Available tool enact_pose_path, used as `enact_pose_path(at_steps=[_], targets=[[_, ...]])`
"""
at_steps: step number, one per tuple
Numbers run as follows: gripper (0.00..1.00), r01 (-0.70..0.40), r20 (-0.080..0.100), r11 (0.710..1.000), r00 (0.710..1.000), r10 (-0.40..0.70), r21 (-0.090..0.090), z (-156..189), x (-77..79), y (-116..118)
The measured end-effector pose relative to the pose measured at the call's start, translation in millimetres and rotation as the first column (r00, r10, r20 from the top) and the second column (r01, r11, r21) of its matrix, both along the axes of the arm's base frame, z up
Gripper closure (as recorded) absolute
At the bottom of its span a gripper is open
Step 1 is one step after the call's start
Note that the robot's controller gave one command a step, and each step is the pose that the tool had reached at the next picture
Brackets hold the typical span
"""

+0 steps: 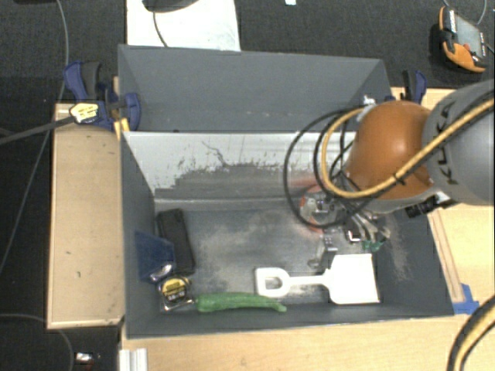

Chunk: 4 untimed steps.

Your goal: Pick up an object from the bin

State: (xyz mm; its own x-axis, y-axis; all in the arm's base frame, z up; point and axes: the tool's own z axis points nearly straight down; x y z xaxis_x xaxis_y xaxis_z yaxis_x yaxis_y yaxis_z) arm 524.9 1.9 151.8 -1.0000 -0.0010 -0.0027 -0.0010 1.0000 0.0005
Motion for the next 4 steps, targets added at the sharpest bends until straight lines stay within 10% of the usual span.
enact_pose_path(at_steps=[1, 2, 3, 4], targets=[[0.0, -0.428, 0.013, 0.904, 0.904, 0.428, -0.007, -80.2, -44.9, -60.3], [0.0, -0.37, 0.007, 0.929, 0.929, 0.37, -0.003, -10.2, -39.0, -50.2], [0.0, -0.416, 0.011, 0.909, 0.909, 0.416, -0.004, -71.5, -43.8, -56.6], [0.0, -0.59, 0.022, 0.807, 0.807, 0.59, -0.019, -78.9, -44.1, -39.3]])
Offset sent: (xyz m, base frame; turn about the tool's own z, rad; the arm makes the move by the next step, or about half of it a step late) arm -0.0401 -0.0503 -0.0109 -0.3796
